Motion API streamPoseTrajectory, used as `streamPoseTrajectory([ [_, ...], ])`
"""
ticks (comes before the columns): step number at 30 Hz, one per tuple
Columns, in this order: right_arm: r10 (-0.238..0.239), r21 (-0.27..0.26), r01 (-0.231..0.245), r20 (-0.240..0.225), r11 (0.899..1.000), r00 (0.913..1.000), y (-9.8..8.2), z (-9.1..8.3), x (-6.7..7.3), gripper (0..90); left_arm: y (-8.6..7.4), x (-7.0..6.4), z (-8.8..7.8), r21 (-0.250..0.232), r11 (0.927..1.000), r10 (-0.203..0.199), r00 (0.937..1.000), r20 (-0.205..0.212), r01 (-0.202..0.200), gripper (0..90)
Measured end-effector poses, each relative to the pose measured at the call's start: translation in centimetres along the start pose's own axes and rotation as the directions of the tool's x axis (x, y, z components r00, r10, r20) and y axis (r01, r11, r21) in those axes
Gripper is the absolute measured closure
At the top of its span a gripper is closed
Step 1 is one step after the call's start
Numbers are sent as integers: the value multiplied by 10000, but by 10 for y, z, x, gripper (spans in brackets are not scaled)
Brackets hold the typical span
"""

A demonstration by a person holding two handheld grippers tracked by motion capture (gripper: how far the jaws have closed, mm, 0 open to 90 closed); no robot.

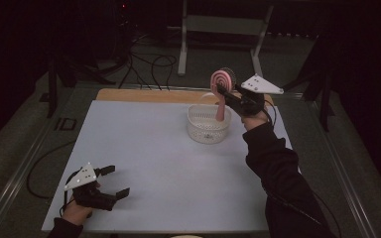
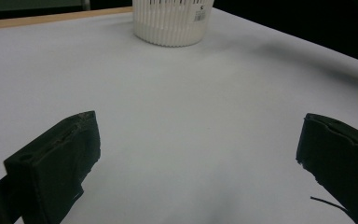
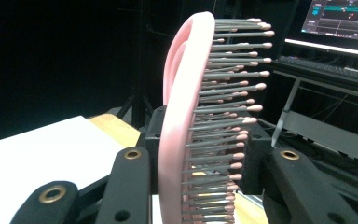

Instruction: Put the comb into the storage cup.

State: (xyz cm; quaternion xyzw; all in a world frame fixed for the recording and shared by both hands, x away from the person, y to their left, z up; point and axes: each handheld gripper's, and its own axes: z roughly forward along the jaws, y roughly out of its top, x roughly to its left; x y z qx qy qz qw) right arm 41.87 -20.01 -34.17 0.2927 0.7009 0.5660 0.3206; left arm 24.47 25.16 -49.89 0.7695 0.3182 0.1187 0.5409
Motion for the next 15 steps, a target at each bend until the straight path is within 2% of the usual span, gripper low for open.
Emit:
streamPoseTrajectory([
  [11, -228, 199, 230, -87, 9995, 9997, -19, 10, 3, 642, -1, 1, 0, 18, 10000, 6, 10000, 35, -6, 2],
  [15, -370, 424, 376, -138, 9984, 9992, -26, 15, 6, 642, -1, 1, 1, 53, 10000, 0, 10000, 43, 0, 2],
])
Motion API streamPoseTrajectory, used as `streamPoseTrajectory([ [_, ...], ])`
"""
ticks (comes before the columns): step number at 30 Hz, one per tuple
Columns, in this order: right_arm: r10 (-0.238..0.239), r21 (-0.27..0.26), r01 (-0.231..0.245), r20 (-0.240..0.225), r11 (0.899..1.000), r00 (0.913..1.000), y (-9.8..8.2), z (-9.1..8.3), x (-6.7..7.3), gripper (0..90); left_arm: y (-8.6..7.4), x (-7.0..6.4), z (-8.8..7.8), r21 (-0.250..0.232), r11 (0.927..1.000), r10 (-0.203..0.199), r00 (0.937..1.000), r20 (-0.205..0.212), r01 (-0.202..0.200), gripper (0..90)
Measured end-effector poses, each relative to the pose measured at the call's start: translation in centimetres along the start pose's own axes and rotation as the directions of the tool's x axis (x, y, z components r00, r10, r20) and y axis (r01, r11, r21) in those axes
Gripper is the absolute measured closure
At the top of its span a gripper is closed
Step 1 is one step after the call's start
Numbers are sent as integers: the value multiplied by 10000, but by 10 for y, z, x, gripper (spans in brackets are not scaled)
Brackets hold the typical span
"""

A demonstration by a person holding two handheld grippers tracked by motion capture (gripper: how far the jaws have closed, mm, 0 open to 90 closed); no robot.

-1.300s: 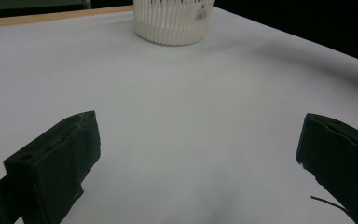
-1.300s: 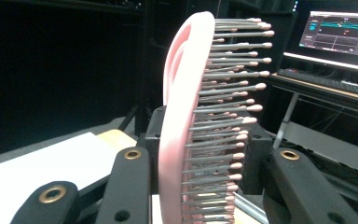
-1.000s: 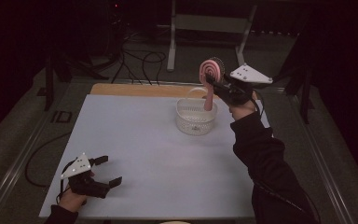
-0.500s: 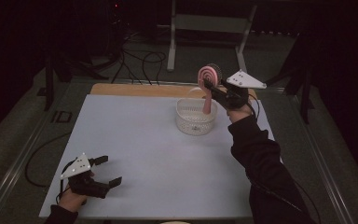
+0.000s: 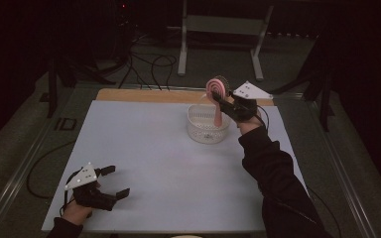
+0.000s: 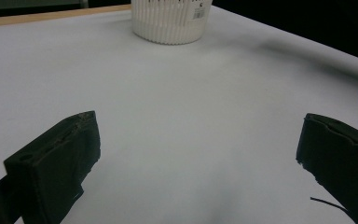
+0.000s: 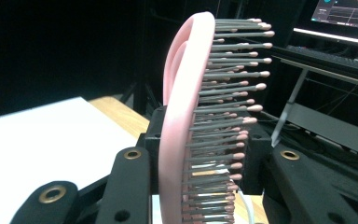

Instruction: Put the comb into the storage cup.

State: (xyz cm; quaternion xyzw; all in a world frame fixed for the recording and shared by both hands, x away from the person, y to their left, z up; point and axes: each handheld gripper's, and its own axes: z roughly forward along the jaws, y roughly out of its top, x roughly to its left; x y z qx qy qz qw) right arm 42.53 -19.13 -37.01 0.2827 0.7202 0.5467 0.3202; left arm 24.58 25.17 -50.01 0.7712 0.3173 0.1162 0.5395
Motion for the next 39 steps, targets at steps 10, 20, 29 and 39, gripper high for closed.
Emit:
streamPoseTrajectory([
  [10, -447, 163, 446, 61, 9989, 9990, -13, 8, 5, 642, 0, 0, -1, -50, 10000, 30, 10000, -1, -30, 2],
  [20, -919, 370, 914, 112, 9951, 9957, -25, 17, 6, 642, 0, 0, -1, -36, 10000, 27, 10000, 1, -27, 2],
  [29, -1303, 484, 1293, 174, 9904, 9913, -34, 25, 9, 642, 0, 0, -2, -54, 10000, 23, 10000, 16, -23, 2],
  [39, -1563, 623, 1551, 144, 9859, 9876, -42, 32, 13, 642, 0, 0, -2, -45, 10000, 18, 10000, 31, -18, 2],
])
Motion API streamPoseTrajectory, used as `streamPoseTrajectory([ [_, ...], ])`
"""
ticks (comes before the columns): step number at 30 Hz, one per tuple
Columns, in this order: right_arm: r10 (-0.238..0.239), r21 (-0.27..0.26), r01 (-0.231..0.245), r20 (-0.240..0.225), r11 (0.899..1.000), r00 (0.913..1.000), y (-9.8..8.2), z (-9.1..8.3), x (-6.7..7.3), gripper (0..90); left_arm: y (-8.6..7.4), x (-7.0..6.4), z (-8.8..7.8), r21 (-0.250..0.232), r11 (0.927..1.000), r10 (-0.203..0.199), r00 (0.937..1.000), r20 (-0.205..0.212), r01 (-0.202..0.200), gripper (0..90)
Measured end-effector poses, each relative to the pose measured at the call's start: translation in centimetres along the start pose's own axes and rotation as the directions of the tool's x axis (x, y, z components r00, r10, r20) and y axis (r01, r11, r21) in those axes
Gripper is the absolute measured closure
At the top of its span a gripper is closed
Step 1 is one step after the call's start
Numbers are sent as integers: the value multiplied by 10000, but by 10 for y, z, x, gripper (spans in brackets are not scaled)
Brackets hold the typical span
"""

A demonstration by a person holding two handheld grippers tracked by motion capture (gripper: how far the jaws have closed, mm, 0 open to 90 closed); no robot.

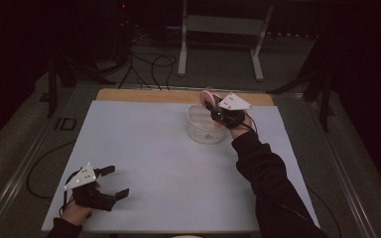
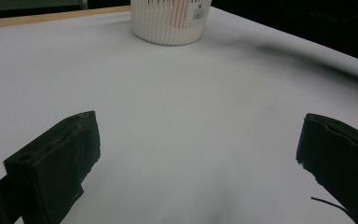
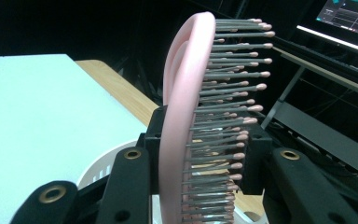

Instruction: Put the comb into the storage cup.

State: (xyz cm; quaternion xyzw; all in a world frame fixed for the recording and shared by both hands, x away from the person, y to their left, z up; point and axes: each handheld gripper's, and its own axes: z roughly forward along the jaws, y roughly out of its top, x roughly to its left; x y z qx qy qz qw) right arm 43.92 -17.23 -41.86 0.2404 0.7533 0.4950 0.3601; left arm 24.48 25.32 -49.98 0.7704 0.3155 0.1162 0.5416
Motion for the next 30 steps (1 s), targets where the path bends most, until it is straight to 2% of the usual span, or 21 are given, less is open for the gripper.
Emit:
streamPoseTrajectory([
  [11, -561, 332, 560, 3, 9979, 9984, -8, 9, 9, 641, 0, 0, 0, 2, 10000, -9, 10000, 31, 9, 2],
  [30, -569, 364, 574, -132, 9977, 9983, -9, 11, 28, 621, 0, -1, 0, 38, 10000, 43, 10000, 19, -43, 2],
])
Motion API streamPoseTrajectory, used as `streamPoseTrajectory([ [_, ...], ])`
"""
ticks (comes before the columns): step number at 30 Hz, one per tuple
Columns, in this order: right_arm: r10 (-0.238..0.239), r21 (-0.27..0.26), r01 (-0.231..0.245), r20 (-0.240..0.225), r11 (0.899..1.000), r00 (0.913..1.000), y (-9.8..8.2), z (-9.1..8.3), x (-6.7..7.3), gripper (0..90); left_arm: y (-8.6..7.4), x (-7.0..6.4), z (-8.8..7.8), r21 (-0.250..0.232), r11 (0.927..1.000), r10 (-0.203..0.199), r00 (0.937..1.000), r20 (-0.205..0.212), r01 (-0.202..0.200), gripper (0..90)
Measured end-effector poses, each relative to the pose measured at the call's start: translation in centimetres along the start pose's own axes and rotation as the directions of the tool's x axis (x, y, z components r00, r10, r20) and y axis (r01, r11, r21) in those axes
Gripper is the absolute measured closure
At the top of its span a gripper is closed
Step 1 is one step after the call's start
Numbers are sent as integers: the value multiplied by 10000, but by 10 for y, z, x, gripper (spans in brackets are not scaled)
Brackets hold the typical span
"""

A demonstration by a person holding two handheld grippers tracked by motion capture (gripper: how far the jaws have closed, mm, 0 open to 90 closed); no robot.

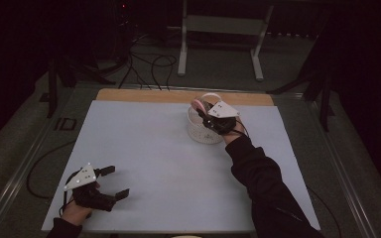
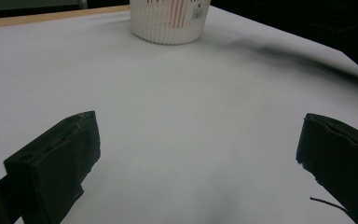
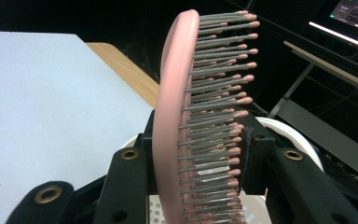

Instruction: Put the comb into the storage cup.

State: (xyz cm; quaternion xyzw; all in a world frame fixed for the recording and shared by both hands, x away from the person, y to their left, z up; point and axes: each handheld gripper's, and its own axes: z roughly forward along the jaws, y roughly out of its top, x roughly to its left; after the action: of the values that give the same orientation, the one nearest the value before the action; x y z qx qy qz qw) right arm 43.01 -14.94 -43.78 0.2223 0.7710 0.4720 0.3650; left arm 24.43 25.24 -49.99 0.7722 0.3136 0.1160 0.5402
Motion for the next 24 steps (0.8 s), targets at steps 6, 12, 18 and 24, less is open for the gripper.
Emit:
streamPoseTrajectory([
  [6, -306, 50, 306, -27, 9995, 9995, 0, 1, 8, 616, 0, 0, 0, 12, 10000, 13, 10000, -1, -13, 2],
  [12, -377, 81, 378, -101, 9993, 9992, 1, 2, 12, 612, 0, 0, 0, 21, 10000, 29, 10000, -8, -29, 2],
  [18, -479, 100, 481, -198, 9988, 9987, 1, 1, 14, 608, 0, -1, 0, 44, 10000, 63, 10000, 6, -63, 2],
  [24, -538, 176, 544, -301, 9984, 9981, 1, 0, 18, 603, 0, -1, 0, 50, 10000, 54, 10000, 17, -54, 2],
])
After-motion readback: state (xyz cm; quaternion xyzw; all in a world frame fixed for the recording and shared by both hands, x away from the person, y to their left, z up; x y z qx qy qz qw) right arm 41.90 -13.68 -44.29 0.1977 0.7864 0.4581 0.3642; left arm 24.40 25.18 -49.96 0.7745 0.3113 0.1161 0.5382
